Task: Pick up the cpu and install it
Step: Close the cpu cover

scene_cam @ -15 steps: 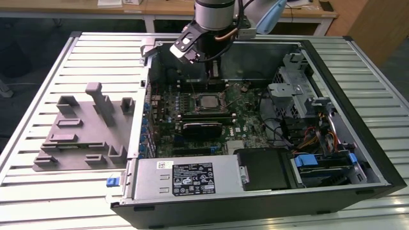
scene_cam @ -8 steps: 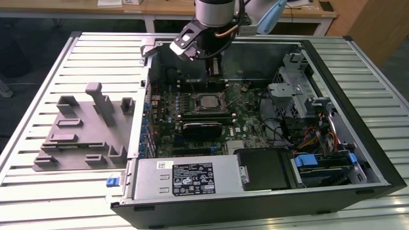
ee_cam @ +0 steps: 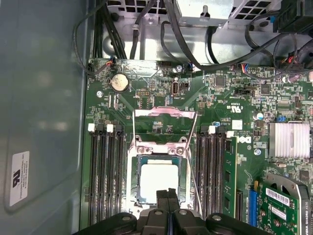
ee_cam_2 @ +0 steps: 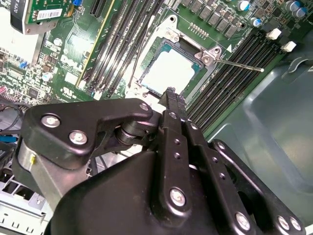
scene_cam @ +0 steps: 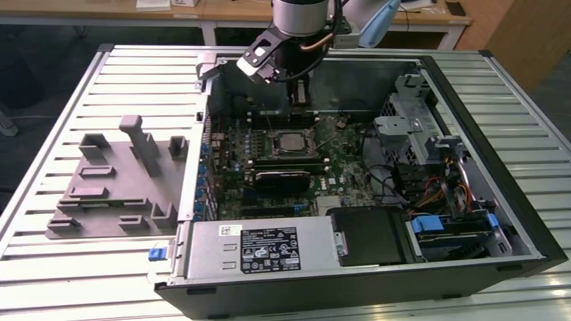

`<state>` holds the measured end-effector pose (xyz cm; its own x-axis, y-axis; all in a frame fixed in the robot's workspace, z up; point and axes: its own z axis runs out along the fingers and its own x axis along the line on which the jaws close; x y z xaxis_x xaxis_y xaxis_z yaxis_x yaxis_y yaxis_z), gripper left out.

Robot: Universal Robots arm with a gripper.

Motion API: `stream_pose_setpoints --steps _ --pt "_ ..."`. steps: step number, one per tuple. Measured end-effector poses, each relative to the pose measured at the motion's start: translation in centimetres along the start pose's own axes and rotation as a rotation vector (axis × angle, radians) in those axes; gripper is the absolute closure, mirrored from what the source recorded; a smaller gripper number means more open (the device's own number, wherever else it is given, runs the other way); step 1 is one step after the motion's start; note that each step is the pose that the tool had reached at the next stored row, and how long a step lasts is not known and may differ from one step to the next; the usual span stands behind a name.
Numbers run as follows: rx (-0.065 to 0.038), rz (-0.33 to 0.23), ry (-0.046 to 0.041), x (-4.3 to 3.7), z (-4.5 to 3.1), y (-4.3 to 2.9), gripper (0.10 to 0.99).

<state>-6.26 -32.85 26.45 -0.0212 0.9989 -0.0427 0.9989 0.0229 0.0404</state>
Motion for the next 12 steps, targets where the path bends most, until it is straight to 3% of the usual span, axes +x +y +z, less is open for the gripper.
stream_pose_setpoints --steps 12 --pt "0.0 0.0 0.0 -0.03 0.05 1.17 0.98"
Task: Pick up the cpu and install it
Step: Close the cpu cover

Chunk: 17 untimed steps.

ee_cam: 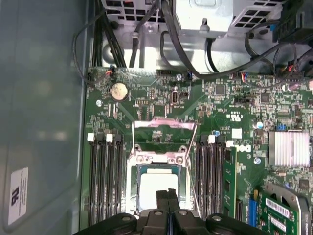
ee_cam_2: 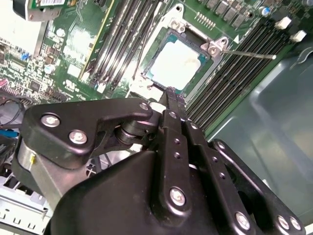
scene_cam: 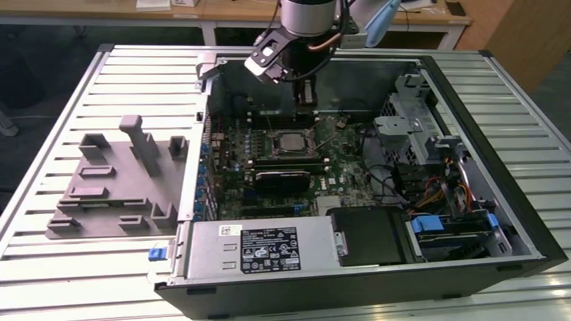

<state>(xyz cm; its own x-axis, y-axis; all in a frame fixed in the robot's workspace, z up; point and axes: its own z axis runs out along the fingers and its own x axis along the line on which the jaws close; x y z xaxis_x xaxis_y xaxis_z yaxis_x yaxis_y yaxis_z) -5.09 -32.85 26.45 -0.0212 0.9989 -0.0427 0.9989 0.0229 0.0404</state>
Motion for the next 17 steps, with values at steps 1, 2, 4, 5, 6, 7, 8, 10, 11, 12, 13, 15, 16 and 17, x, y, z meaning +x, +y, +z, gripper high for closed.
stream_pose_setpoints --steps 1,2,4,5,6,7,8,10,11,12,13,15,16,17 --pt "0.0 0.0 0.0 0.0 0.01 0.14 0.98" --pt "0.0 0.0 0.0 -0.01 0.01 0.29 0.98" --pt "0.0 0.0 0.0 -0.01 0.03 0.65 0.98" --pt "0.0 0.0 0.0001 -0.02 0.04 0.83 0.98" --pt "0.0 0.0 0.0 -0.02 0.04 1.0 0.98" --pt "0.0 0.0 0.0 -0.03 0.05 1.17 0.98" --pt "0.0 0.0 0.0 -0.03 0.05 1.32 0.98" --pt "0.0 0.0 0.0001 -0.03 0.07 1.61 0.98" --pt "0.0 0.0 0.0 -0.04 0.07 1.76 0.98" --pt "0.0 0.0 0.0 -0.04 0.08 1.91 0.98" --pt "0.0 0.0 0.0 -0.04 0.08 2.05 0.98" --pt "0.0 0.0 0.0 -0.05 0.1 2.39 0.98" --pt "0.0 0.0 0.0 -0.05 0.1 2.57 0.98" --pt "0.0 0.0 0.0 -0.06 0.11 2.76 0.98"
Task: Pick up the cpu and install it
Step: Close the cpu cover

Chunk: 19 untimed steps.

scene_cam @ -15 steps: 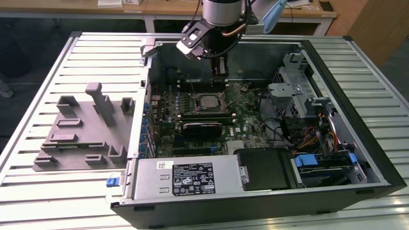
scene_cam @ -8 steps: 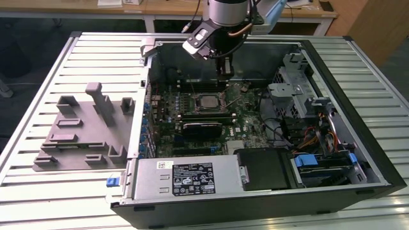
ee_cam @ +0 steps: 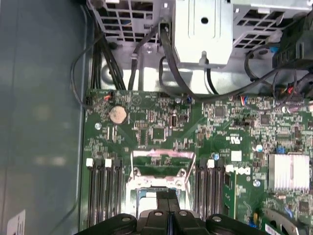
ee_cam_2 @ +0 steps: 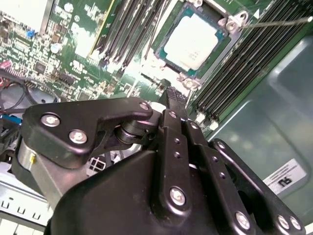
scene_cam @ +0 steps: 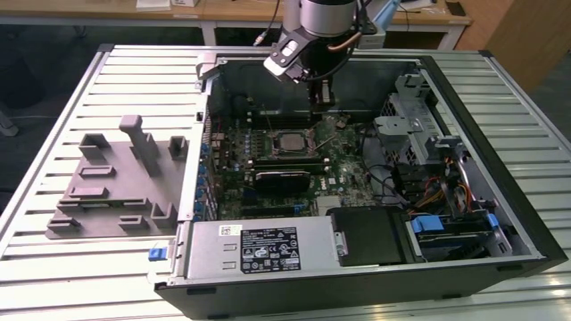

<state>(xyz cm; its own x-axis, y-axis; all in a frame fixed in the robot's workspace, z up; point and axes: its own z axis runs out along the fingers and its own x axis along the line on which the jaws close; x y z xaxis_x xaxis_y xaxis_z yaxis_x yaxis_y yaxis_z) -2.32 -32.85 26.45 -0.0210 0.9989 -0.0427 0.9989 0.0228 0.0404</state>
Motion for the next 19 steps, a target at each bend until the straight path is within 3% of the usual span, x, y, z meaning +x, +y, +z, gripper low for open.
stream_pose_setpoints --steps 5,19 --pt "0.0 0.0 0.0 -0.02 0.05 1.1 0.98" --pt "0.0 0.0 0.0001 -0.09 0.26 5.04 0.98"
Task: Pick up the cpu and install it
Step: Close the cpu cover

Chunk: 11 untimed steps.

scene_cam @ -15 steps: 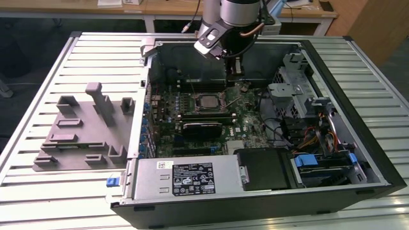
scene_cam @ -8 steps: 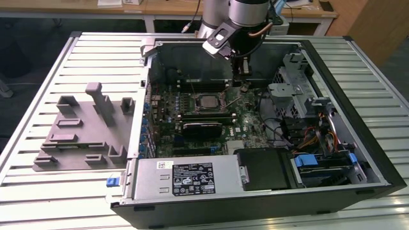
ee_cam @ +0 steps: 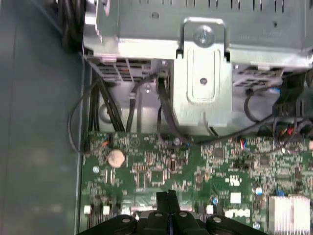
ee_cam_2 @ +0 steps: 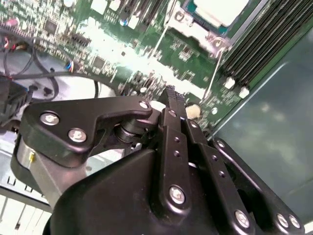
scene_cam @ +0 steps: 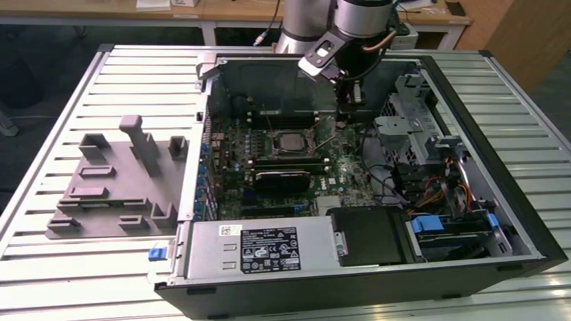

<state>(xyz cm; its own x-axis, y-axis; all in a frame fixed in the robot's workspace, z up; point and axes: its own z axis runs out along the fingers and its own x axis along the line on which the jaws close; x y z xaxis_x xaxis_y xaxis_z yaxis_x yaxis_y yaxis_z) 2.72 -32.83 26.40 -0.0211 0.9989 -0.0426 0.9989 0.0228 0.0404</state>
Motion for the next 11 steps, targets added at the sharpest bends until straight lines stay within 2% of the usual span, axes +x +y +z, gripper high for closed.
stream_pose_setpoints --steps 6,11 --pt "0.002 0.0 0.0 0.0 0.6 1.01 0.98" --pt "0.002 0.0 0.0 0.03 1.5 1.26 0.98"
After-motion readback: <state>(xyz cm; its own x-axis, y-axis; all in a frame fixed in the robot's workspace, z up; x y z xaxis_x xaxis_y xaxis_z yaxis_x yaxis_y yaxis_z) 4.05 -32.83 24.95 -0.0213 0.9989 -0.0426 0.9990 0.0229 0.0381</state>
